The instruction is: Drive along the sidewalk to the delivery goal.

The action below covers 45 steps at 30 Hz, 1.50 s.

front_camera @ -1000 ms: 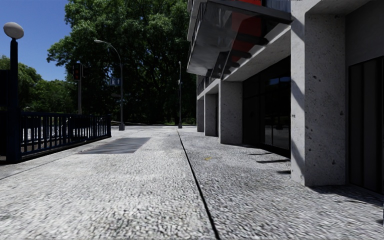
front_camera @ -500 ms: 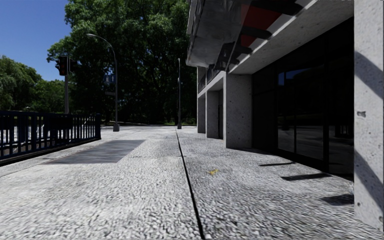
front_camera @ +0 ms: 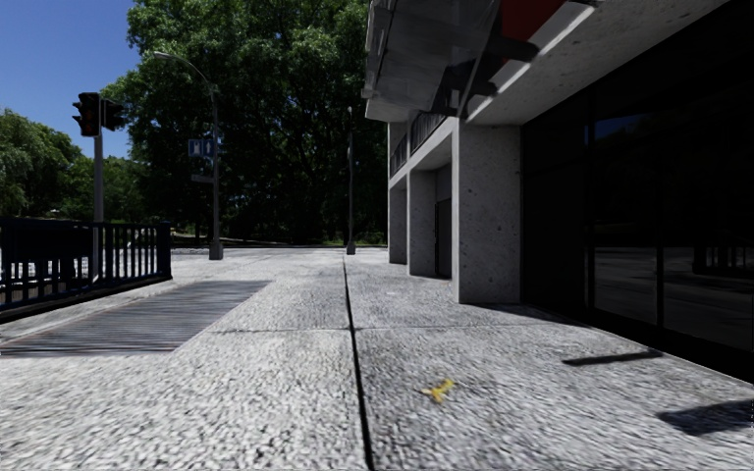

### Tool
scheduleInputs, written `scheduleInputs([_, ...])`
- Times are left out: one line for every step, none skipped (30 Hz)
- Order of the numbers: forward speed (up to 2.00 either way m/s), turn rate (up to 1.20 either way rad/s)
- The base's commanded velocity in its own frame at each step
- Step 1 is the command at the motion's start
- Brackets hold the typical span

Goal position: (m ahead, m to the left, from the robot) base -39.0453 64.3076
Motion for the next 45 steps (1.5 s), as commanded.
scheduleInputs([2.00,0.00])
scheduleInputs([2.00,0.00])
scheduleInputs([2.00,0.00])
scheduleInputs([2.00,0.00])
scheduleInputs([2.00,0.00])
scheduleInputs([2.00,0.00])
scheduleInputs([2.00,0.00])
scheduleInputs([2.00,0.00])
scheduleInputs([2.00,0.00])
scheduleInputs([2.00,0.00])
scheduleInputs([2.00,0.00])
scheduleInputs([2.00,0.00])
scheduleInputs([2.00,0.00])
scheduleInputs([2.00,0.00])
scheduleInputs([2.00,0.00])
scheduleInputs([2.00,0.00])
scheduleInputs([2.00,0.00])
scheduleInputs([2.00,0.00])
scheduleInputs([1.98,0.00])
scheduleInputs([1.96,0.00])
scheduleInputs([1.95,0.00])
scheduleInputs([1.95,0.00])
scheduleInputs([1.95,0.00])
scheduleInputs([1.95,0.00])
scheduleInputs([1.95,0.00])
scheduleInputs([1.95,0.00])
scheduleInputs([1.95,0.00])
scheduleInputs([1.95,0.00])
scheduleInputs([1.95,0.00])
scheduleInputs([1.95,0.00])
scheduleInputs([1.95,0.00])
scheduleInputs([1.95,0.00])
scheduleInputs([1.95,0.00])
scheduleInputs([1.95,0.00])
scheduleInputs([1.95,0.00])
scheduleInputs([1.95,0.00])
scheduleInputs([1.95,0.18])
scheduleInputs([1.95,0.18])
scheduleInputs([1.95,0.23])
scheduleInputs([1.95,0.24])
scheduleInputs([1.95,0.24])
scheduleInputs([1.95,0.24])
scheduleInputs([1.95,0.24])
scheduleInputs([1.95,0.24])
scheduleInputs([1.95,0.24])
